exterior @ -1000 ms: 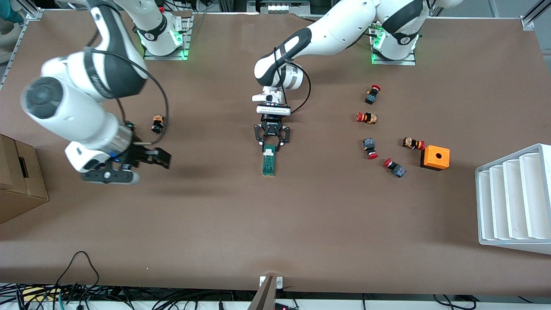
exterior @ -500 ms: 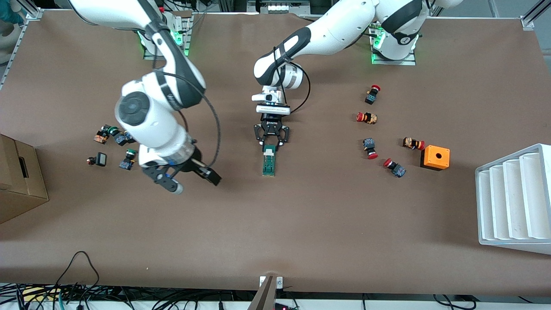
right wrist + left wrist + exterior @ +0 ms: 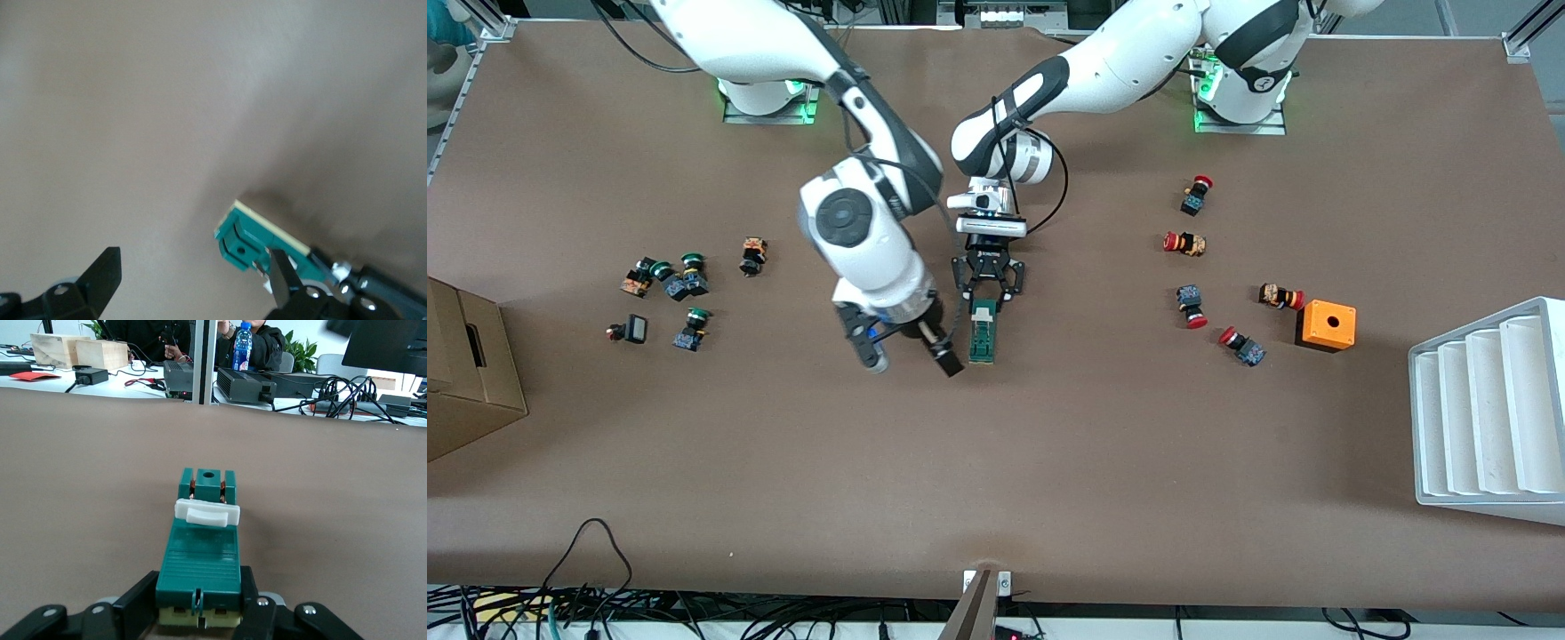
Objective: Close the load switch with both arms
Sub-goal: 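Lower the right gripper onto the white lever of the switch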
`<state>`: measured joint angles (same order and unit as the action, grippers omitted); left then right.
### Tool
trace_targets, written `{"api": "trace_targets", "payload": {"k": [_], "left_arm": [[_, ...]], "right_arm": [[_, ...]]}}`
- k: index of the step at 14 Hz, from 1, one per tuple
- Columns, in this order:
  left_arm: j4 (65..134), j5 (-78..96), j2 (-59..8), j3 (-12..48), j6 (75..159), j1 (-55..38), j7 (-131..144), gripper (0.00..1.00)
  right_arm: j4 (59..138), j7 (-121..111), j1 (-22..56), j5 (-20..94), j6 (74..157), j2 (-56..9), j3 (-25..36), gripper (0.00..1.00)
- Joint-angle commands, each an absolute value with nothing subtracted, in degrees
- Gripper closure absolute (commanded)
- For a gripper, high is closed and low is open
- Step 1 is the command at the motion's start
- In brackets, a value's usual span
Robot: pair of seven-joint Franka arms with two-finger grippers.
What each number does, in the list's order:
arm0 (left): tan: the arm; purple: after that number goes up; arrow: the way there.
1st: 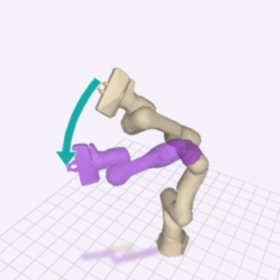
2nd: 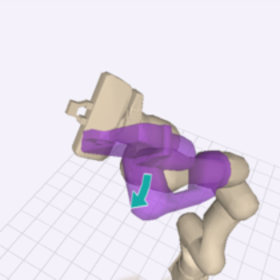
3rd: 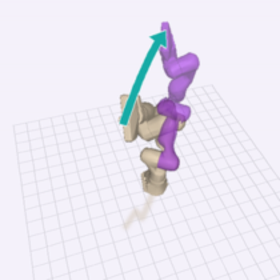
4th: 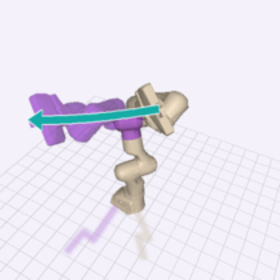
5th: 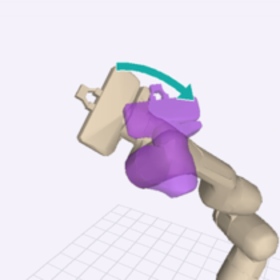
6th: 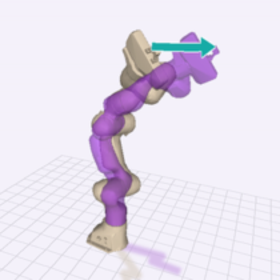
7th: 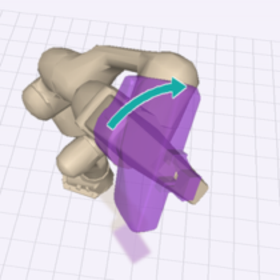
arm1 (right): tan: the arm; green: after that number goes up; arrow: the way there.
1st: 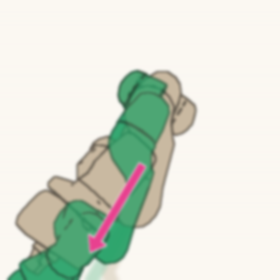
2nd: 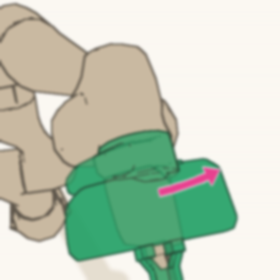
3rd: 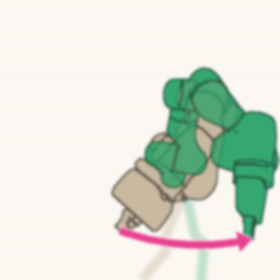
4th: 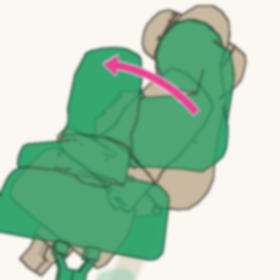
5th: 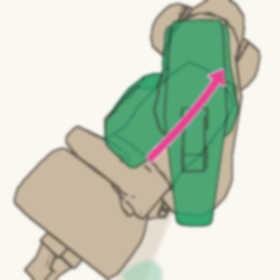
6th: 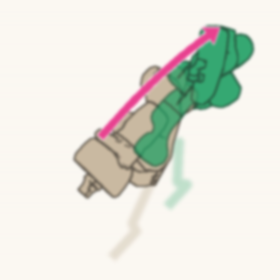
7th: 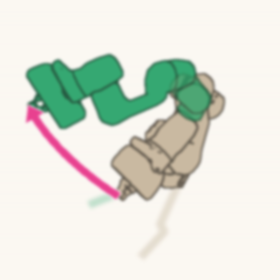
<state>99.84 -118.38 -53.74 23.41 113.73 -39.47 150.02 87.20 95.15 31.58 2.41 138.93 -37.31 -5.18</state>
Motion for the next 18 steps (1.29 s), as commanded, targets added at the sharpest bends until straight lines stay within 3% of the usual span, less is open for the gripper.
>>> {"api": "trace_targets", "payload": {"k": [1, 4, 10, 18], "left_arm": [[98.4, -119.3, -55.6, 23.0, 114.6, -40.2, 151.8, 0.54], [98.4, -119.2, -55.6, 23.0, 114.6, -40.2, 151.8, 0.54], [98.3, -119.3, -56.1, 23.0, 114.2, -40.2, 151.9, 0.53], [98.3, -119.4, -56.1, 23.0, 114.0, -40.2, 151.9, 0.53]], "right_arm": [[89.7, 101.6, 33.3, 1.8, 140.3, -37.4, -4.6, 0.02], [93.1, 106.9, 35.4, 0.6, 142.3, -37.4, -4.7, 0.08], [96.6, 110.5, 37.4, 0.5, 145.7, -37.4, -5.0, 0.38], [99.0, 110.7, 38.9, 0.4, 148.3, -37.6, -5.0, 0.46]]}}
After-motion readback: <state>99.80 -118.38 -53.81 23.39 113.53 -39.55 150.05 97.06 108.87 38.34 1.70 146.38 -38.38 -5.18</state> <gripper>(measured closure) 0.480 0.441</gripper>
